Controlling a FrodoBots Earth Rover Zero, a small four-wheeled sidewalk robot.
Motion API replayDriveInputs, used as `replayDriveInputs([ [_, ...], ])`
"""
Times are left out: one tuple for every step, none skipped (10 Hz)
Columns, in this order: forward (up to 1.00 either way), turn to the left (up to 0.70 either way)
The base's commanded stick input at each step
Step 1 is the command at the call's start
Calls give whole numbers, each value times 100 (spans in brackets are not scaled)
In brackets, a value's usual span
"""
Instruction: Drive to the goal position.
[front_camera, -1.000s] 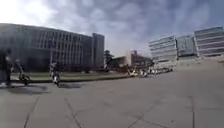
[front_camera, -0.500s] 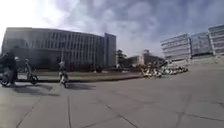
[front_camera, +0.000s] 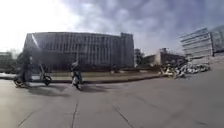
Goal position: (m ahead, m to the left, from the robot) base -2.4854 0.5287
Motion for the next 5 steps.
replayDriveInputs([
  [85,34],
  [85,34],
  [85,34],
  [85,34],
  [85,34],
])
